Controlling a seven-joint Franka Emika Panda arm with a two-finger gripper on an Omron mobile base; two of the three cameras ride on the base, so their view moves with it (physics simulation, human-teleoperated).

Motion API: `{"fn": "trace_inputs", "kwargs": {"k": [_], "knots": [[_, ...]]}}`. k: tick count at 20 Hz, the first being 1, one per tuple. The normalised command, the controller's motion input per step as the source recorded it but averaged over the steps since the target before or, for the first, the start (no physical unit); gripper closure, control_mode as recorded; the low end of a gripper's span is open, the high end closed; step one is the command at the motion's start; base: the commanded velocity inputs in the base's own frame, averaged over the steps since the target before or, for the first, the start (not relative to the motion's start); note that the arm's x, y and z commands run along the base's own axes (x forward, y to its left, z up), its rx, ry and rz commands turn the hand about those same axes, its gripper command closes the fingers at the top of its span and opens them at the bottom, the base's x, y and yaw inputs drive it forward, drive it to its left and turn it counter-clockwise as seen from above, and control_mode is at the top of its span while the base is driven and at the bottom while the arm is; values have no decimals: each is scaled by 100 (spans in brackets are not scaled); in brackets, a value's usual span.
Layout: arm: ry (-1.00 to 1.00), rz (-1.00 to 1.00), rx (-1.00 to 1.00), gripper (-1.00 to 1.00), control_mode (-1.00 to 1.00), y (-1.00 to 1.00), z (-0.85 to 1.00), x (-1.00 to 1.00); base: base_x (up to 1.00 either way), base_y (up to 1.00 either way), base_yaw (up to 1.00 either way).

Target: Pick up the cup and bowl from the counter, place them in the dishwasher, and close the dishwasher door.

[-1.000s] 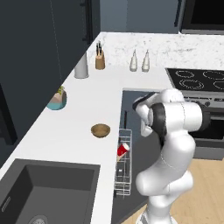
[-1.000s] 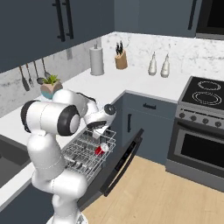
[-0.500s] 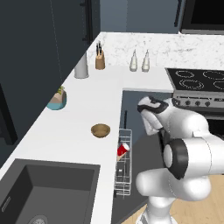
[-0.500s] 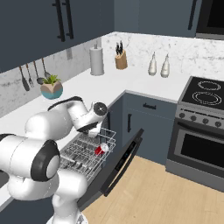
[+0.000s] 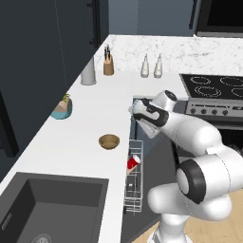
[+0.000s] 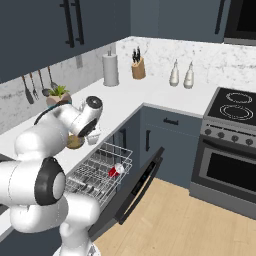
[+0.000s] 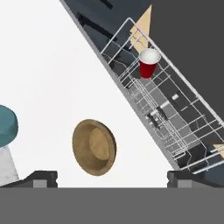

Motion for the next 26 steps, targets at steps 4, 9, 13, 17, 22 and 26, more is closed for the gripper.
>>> {"fn": "trace_inputs", "kwargs": {"k": [4, 9, 13, 17, 22, 26], "knots": [[1, 3, -16, -100, -100, 65, -5, -3, 0, 0, 0], [0, 0, -13, -100, -100, 25, -35, 0, 0, 0, 0], [0, 0, -12, -100, -100, 5, -51, 0, 0, 0, 0], [0, 0, -7, -100, -100, 4, -44, 9, 0, 0, 0], [0, 1, -3, -100, -100, 16, -32, 29, 0, 0, 0], [1, 1, -3, -100, -100, 19, -32, 33, 0, 0, 0]]}}
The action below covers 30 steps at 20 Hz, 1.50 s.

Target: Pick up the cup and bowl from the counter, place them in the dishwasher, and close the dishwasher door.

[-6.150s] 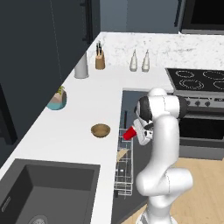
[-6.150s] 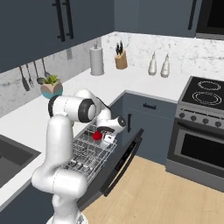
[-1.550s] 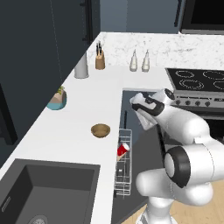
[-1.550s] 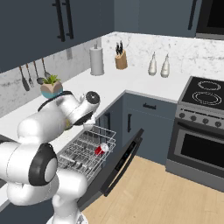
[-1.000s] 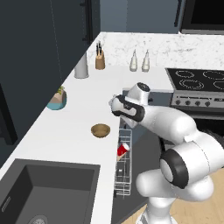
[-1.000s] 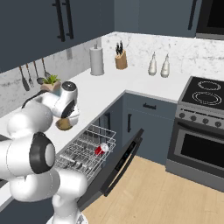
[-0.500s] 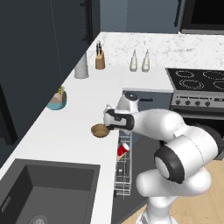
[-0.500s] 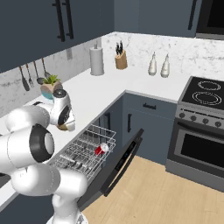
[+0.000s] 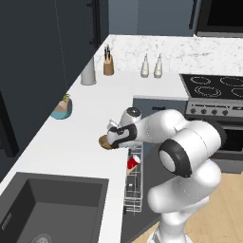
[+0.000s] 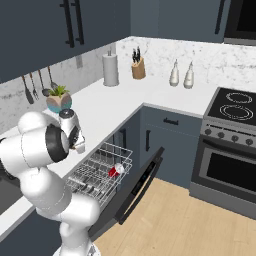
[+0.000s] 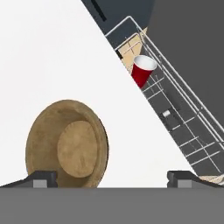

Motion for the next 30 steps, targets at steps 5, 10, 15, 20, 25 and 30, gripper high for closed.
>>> {"fn": "trace_inputs", "kwargs": {"k": [5, 10, 15, 20, 25, 30], "knots": [[4, 2, -1, -100, -100, 16, -24, 31, 0, 0, 0], [6, 3, 0, -100, -100, 7, -17, 32, 0, 0, 0], [10, 0, -4, -100, -100, 4, -25, 14, 0, 0, 0], [12, 0, -7, 100, -100, 15, -28, 4, 0, 0, 0], [9, 0, -2, 100, -100, 0, -15, 0, 0, 0, 0], [2, 0, 0, 100, -100, -25, 0, -28, 0, 0, 0]]}}
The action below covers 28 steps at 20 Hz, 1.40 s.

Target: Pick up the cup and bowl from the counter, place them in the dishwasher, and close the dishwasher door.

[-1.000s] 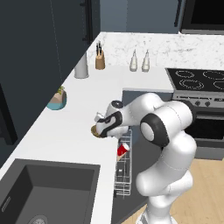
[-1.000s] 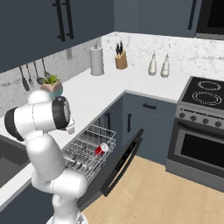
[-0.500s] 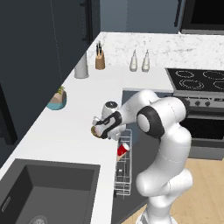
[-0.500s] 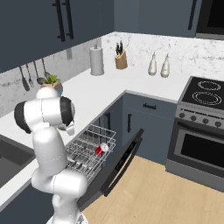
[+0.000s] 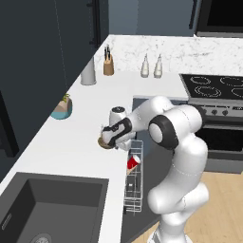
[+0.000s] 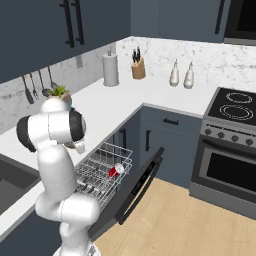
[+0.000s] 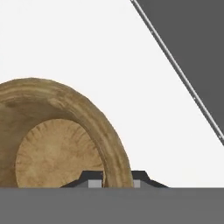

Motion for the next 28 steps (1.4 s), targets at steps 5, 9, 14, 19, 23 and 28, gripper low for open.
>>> {"fn": "trace_inputs", "kwargs": {"k": [5, 9, 14, 19, 23, 28], "knots": [[0, -4, 0, 100, -100, -84, 0, -85, 0, 0, 0], [0, -8, 4, 100, -100, -100, 0, -97, 0, 0, 0], [2, -7, 5, 100, -100, -100, -1, -64, 0, 0, 0], [2, -5, 1, 100, -100, -79, -17, -11, 0, 0, 0], [8, -1, 8, 100, -100, -20, -27, 12, 0, 0, 0], [11, 0, 20, 100, -100, 0, -27, 36, 0, 0, 0]]}}
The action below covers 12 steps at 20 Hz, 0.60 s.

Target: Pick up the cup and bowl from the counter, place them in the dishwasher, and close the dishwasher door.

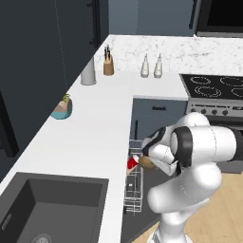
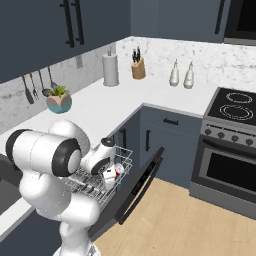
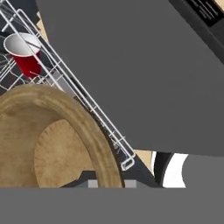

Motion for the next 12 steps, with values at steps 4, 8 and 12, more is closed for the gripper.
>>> {"fn": "trace_inputs", "kwargs": {"k": [4, 8, 12], "knots": [[11, -2, 23, 100, -100, 10, -18, 39, 0, 0, 0], [14, -6, 18, 100, -100, 45, -24, 44, 0, 0, 0], [17, -10, 14, 100, -100, 52, -41, 38, 0, 0, 0]]}}
